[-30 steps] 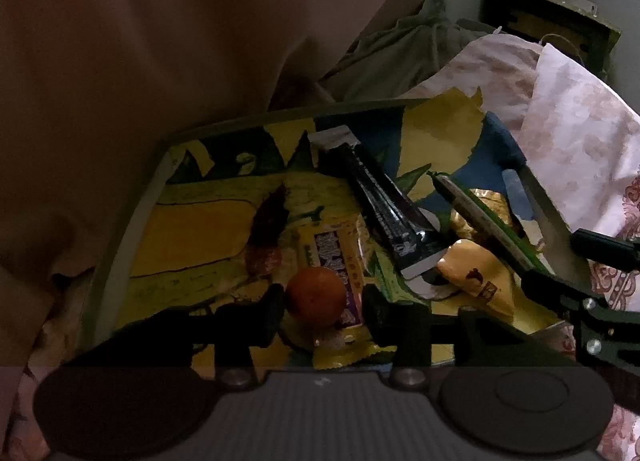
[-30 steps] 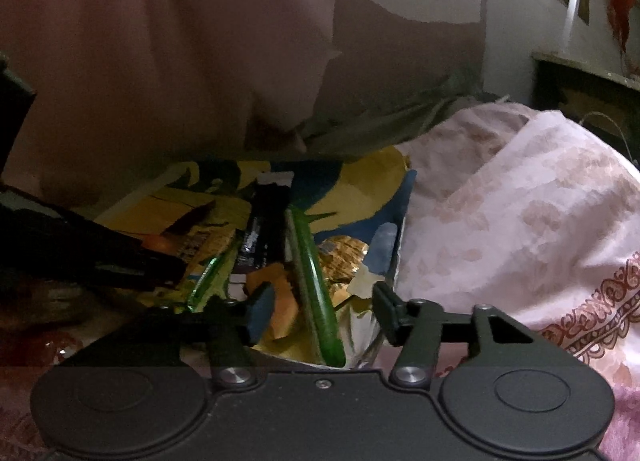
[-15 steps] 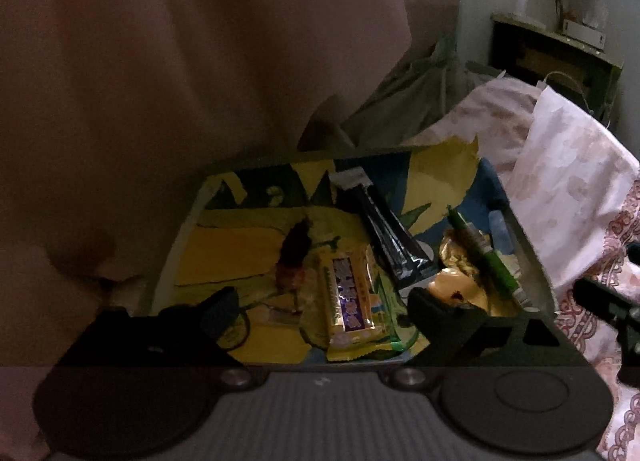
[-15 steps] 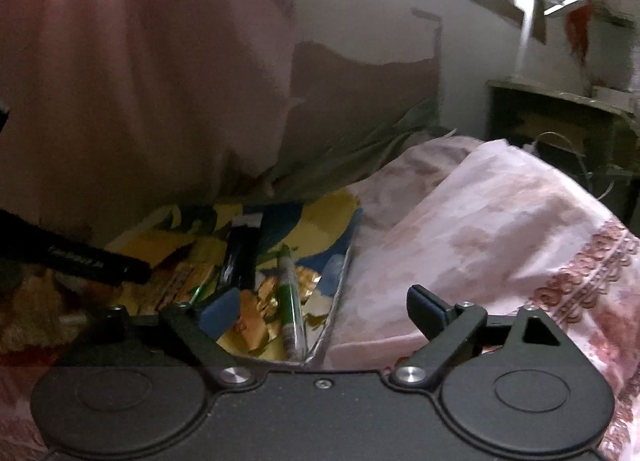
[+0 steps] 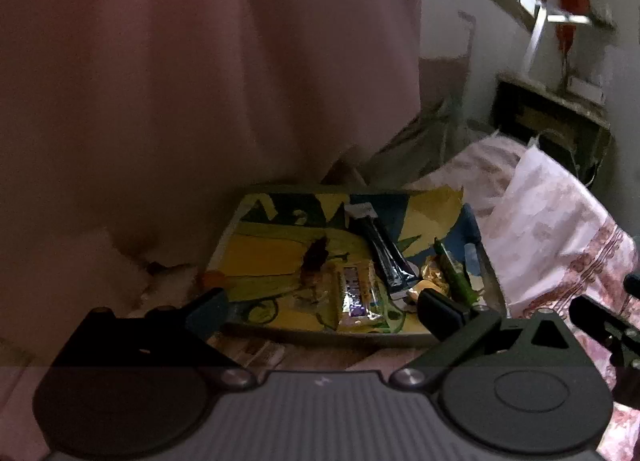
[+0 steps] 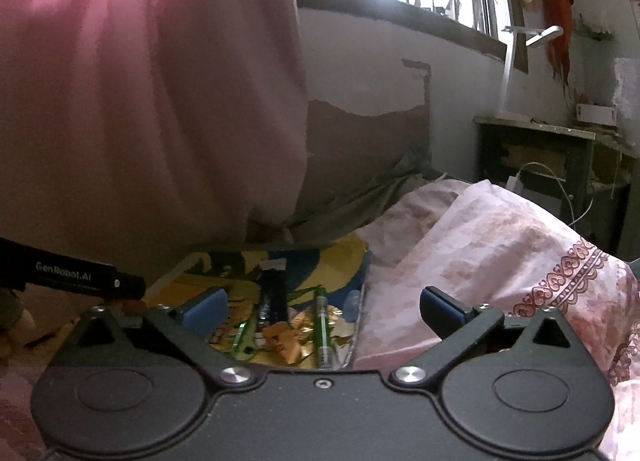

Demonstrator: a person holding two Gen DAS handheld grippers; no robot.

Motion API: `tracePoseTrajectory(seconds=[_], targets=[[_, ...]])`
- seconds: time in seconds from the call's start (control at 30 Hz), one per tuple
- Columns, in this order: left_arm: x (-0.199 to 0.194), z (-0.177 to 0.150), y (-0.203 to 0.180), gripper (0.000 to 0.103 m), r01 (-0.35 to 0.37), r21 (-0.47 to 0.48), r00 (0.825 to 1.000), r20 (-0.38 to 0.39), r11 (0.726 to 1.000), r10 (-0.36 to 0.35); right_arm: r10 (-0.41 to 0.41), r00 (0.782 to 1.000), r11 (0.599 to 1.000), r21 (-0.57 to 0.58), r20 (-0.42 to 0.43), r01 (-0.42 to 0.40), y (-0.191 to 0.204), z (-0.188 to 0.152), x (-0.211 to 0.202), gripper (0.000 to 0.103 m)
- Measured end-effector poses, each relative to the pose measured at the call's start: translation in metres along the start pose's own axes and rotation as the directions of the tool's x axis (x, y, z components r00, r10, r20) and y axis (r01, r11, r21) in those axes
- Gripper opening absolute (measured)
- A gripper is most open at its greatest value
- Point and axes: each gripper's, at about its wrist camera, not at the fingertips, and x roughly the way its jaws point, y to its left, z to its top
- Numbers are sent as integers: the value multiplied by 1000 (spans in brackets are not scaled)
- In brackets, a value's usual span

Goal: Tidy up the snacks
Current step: 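Withdraw both grippers from the box toward the snacks on the sheet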

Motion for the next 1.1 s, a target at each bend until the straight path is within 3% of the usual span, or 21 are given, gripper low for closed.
tracePoseTrajectory(seconds=[0.23,0.73,0.9,1.1], targets=[[-44,-15,30,103,-18,-36,999,48,999,20,1,1000,1000,-3,-10,-1,26,2,-29,102],[-137,-71,74,103,-75,-65,997,22,995,76,21,999,999,35,-33,-19,85,-17,-117,102],[-175,-71,77,103,-129,-58,992,-3,990,129,8,999,998,55,-48,-5,102,-14,-149,102],[-212,-61,74,103,-181,-18,983,-16,983,181,-64,990,994,84,-127,75,121,4,-176,102]])
